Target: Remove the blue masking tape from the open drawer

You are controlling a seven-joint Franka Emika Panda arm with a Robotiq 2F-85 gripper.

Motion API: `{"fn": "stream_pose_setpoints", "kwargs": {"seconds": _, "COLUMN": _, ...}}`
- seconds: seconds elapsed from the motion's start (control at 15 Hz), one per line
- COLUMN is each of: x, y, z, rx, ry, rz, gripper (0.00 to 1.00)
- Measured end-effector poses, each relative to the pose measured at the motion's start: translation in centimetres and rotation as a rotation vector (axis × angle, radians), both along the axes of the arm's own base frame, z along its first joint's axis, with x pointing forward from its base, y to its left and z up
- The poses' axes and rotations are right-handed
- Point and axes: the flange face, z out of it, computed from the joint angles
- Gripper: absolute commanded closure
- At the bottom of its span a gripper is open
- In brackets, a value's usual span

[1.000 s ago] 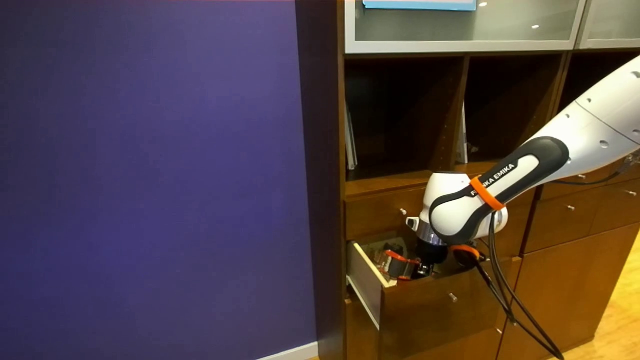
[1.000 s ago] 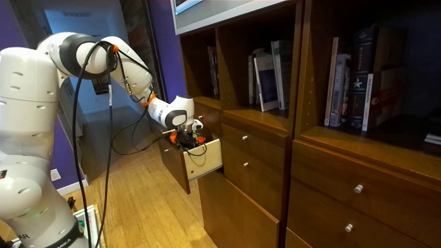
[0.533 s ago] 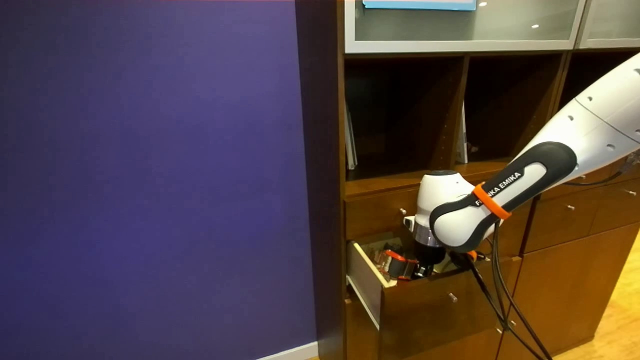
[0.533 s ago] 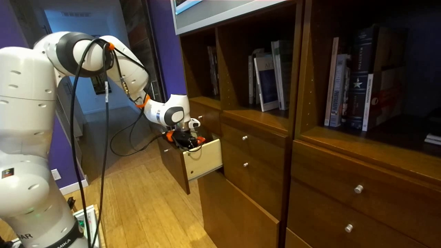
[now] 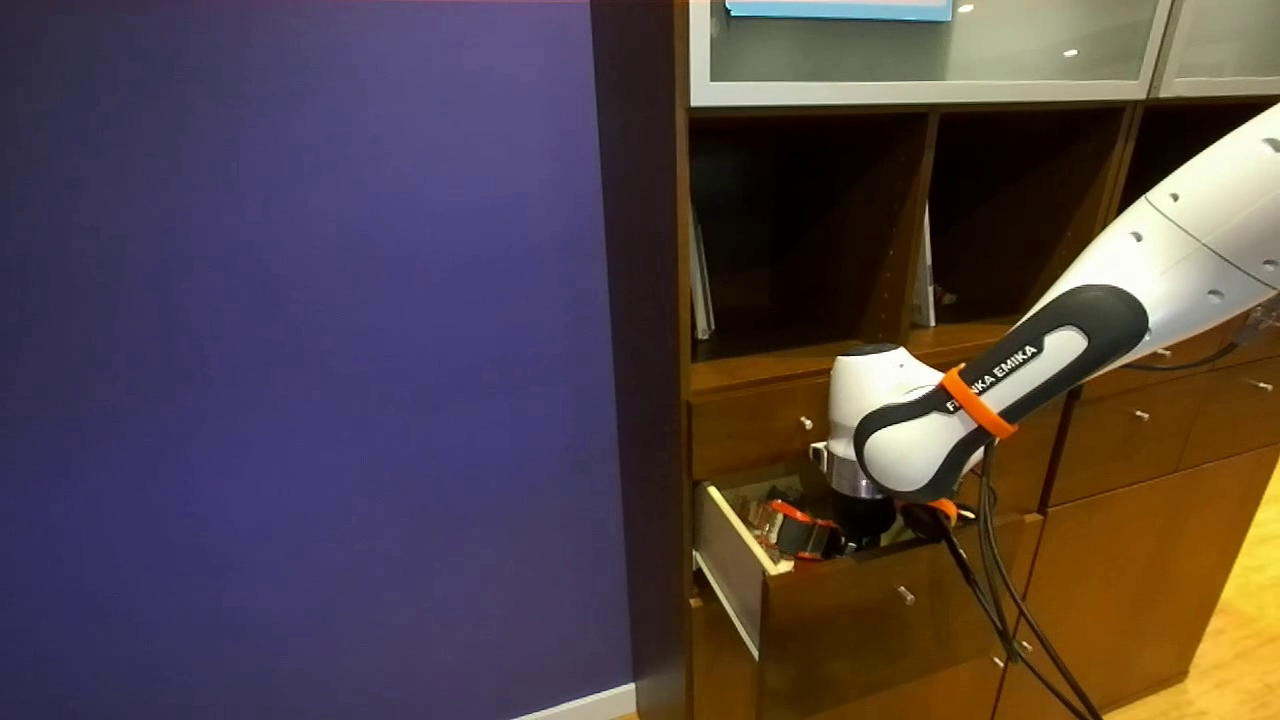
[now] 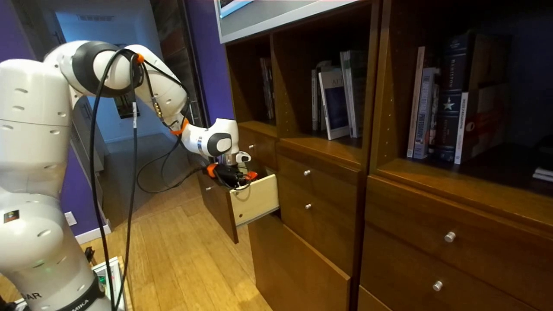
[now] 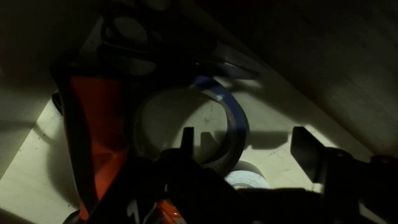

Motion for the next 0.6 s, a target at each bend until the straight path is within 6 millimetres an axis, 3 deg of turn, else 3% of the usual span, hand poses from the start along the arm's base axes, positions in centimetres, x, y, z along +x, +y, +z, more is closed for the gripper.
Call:
{"fn": "stream_pose_setpoints", "kwargs": {"seconds": 0.07, "x": 0.1, "y": 0.0, "z": -0.1, "rx": 0.000, "ry": 0.002, "rz": -0.002, "gripper": 0.23}}
{"fn": "stream_pose_setpoints", "kwargs": {"seconds": 0.13, "x": 0.3, "y": -0.1, "z": -0.2, "rx": 0.000, "ry": 0.004, "rz": -0.003, "gripper": 0.41}}
{"fn": "stream_pose_setpoints", "kwargs": {"seconds": 0.2, "x": 0.4, "y": -0.1, "z": -0.4, "rx": 0.000, "ry": 0.007, "rz": -0.005, "gripper": 0.47}}
{"fn": "stream_pose_setpoints", "kwargs": {"seconds": 0.27, "x": 0.6, "y": -0.1, "z": -0.6, "rx": 0.000, "ry": 0.009, "rz": -0.006, "gripper": 0.47}}
{"fn": "stream_pose_setpoints", "kwargs": {"seconds": 0.6, "x": 1.4, "y": -0.3, "z": -0.8, "rx": 0.001, "ry": 0.011, "rz": -0.014, "gripper": 0.83}}
